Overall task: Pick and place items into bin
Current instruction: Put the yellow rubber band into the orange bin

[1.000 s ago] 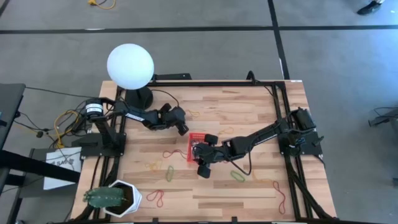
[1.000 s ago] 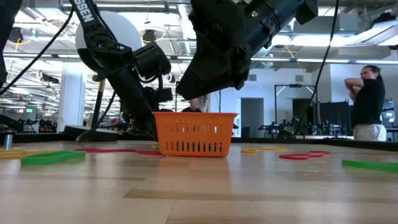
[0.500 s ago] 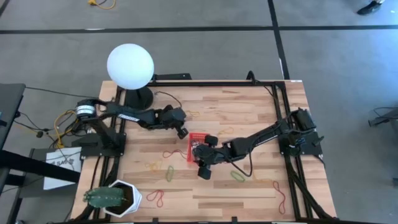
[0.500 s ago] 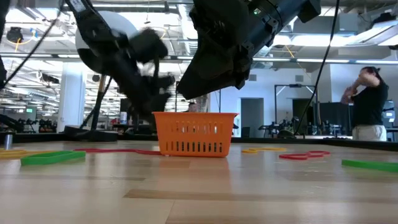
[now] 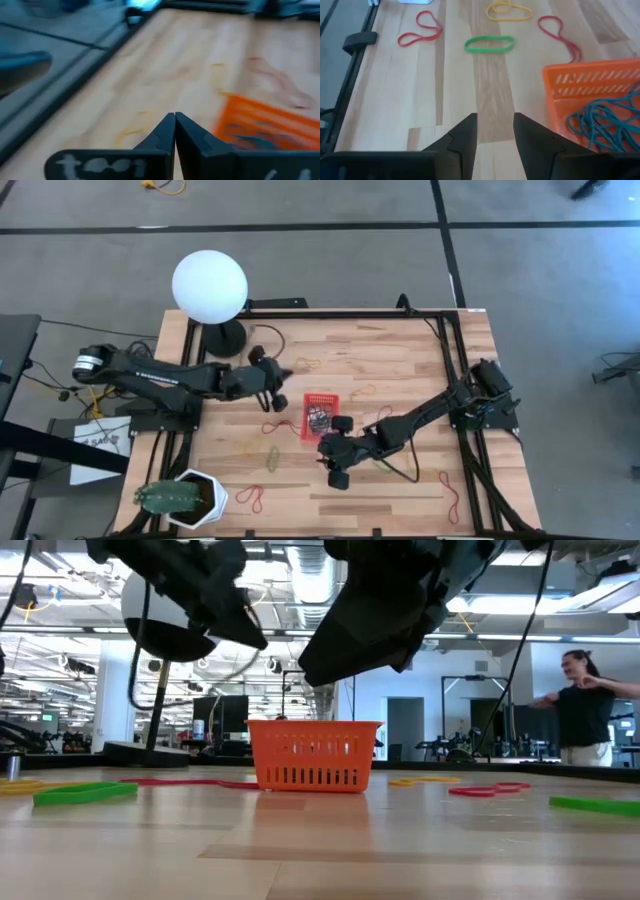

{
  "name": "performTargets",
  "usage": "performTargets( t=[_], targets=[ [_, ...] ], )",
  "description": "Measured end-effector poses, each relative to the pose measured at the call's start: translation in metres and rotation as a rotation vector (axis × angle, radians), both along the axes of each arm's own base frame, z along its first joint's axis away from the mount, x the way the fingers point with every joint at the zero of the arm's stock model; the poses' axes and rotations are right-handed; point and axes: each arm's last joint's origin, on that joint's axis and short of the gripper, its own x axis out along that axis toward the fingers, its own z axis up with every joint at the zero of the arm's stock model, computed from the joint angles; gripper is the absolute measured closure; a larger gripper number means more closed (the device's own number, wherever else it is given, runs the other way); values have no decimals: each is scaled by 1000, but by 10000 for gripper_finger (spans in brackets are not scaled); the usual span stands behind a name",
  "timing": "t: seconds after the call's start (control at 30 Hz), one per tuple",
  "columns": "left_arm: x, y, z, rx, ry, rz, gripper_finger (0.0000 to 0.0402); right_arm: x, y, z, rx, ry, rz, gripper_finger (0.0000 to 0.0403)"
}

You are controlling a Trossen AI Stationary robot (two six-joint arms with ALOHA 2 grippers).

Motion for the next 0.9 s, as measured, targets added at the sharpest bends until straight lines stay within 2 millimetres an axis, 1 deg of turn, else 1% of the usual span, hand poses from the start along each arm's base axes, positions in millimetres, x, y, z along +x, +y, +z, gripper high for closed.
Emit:
performTargets(
  t=[0.07,0.13,0.23,0.37,0.5,0.67,0.8,0.9],
  targets=[
    [4,8,-7,5,28,33,390,0,0,0,-9,-5,-10,283],
    [9,19,-18,-37,66,30,374,0,0,0,-14,-11,-18,284],
    [18,35,-40,-88,142,48,337,0,0,1,-7,-13,-24,284],
    [23,60,-72,-150,229,175,281,0,0,0,-6,-13,-24,284],
    [31,76,-96,-179,227,232,241,0,0,0,-7,-12,-24,284],
    [41,91,-111,-192,160,256,221,0,-1,0,-7,-11,-24,284],
    [40,99,-122,-213,167,301,219,0,-1,0,-8,-9,-24,284],
    [39,101,-124,-218,177,308,219,0,-1,0,-8,-9,-24,284]
  ],
)
